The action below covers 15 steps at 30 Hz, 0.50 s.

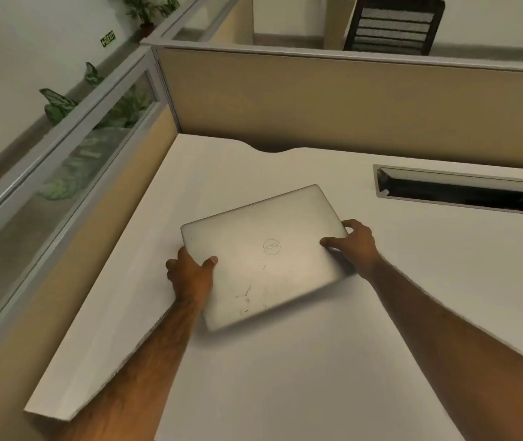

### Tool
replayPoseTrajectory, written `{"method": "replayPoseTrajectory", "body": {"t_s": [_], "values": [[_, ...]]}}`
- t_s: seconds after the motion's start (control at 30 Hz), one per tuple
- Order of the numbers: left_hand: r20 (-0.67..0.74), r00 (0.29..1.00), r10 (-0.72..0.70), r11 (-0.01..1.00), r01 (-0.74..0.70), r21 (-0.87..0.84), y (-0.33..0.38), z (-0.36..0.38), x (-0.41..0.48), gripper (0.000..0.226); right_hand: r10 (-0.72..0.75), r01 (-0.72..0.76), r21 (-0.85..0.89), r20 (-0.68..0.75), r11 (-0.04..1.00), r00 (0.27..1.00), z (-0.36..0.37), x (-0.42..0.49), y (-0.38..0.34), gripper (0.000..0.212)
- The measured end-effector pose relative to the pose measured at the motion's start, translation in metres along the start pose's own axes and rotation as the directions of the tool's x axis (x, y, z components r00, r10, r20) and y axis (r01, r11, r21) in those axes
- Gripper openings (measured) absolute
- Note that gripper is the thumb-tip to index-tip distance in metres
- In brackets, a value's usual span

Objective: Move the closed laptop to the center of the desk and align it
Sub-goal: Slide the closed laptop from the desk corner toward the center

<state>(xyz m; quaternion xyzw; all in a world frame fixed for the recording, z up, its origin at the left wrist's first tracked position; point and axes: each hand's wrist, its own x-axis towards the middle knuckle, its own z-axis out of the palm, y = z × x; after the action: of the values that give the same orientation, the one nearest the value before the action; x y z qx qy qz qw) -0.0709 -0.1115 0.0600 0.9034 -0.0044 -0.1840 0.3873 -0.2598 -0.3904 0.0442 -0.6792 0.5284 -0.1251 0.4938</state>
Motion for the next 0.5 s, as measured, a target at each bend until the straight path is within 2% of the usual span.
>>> {"method": "replayPoseTrajectory", "body": {"t_s": [0.1,0.3,0.5], "values": [[0.025,0.999,0.032,0.999,-0.032,0.003,0.016,0.026,-0.025,0.071,0.028,-0.027,0.014,-0.036,1.0,0.999,-0.038,-0.002,0.02,0.082],[0.076,0.995,0.067,0.997,-0.068,0.021,0.04,0.082,-0.076,0.072,0.096,-0.094,0.029,-0.074,0.995,0.993,-0.113,-0.003,0.065,0.093],[0.126,0.99,0.069,0.996,-0.076,0.047,0.053,0.137,-0.117,0.075,0.151,-0.146,0.058,-0.097,0.988,0.984,-0.172,0.0,0.111,0.089]]}}
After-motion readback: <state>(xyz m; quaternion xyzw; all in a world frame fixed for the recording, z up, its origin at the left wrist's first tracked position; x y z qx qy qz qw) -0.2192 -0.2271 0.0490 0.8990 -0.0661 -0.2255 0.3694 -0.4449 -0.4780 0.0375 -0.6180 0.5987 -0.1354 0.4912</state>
